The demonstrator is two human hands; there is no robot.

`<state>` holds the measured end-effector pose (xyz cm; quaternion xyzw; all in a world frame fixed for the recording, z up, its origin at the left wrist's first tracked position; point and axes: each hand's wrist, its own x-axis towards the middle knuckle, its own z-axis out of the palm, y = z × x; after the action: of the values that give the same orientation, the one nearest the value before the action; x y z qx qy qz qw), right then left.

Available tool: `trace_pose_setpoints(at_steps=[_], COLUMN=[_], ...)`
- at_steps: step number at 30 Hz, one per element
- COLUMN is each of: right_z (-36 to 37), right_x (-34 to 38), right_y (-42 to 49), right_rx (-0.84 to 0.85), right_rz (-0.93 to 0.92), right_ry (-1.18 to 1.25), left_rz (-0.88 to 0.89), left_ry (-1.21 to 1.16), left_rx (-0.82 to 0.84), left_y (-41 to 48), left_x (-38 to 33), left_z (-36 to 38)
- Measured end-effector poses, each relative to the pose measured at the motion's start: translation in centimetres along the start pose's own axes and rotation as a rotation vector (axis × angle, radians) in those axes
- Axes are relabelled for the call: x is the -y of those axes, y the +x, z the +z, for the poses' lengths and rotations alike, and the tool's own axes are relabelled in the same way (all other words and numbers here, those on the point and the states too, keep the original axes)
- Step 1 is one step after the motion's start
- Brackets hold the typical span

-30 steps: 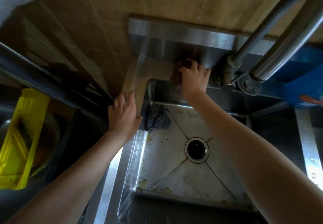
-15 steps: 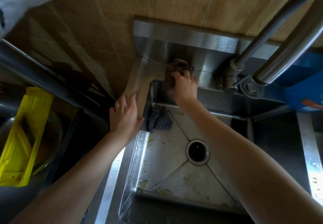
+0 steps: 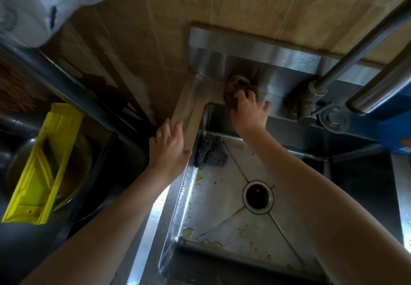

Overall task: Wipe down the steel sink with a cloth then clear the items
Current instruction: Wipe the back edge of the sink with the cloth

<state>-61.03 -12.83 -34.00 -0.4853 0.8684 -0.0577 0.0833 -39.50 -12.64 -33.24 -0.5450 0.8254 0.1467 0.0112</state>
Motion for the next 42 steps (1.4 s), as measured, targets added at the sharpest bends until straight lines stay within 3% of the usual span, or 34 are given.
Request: trace_pose_setpoints(at_steps=[4,9,18,28,42], right_z=[-0.6,-0.8,0.2,0.5,0.7], right_x=[-3.6,-4.3,5.9,6.6,7.2], right_y=[-0.7,-0.2,1.5,-3.8,-15.5], right_rx=[-0.013,0.01,0.204,0.178,0.308], right_rz=[0.168,0.152,-0.294,-0.444,-0.559], right_ry=[0.035,0.09,0.134,0.124,0.093], left_rz=[0.002,-0.007,-0.084,-0.172,-0.186], left_ry=[-0.001,-0.02,-0.054,-0.076,-0.134], left_rx=[0.004,0.006,0.016,-0.004,-0.049], left_y=[-0.2,-0.8,-3.5,-7.7,-16.3], left_x=[0.1,0.7,2.4,4.5,6.4], left_z=[-0.2,-0.6,-0.7,-0.7,-1.4])
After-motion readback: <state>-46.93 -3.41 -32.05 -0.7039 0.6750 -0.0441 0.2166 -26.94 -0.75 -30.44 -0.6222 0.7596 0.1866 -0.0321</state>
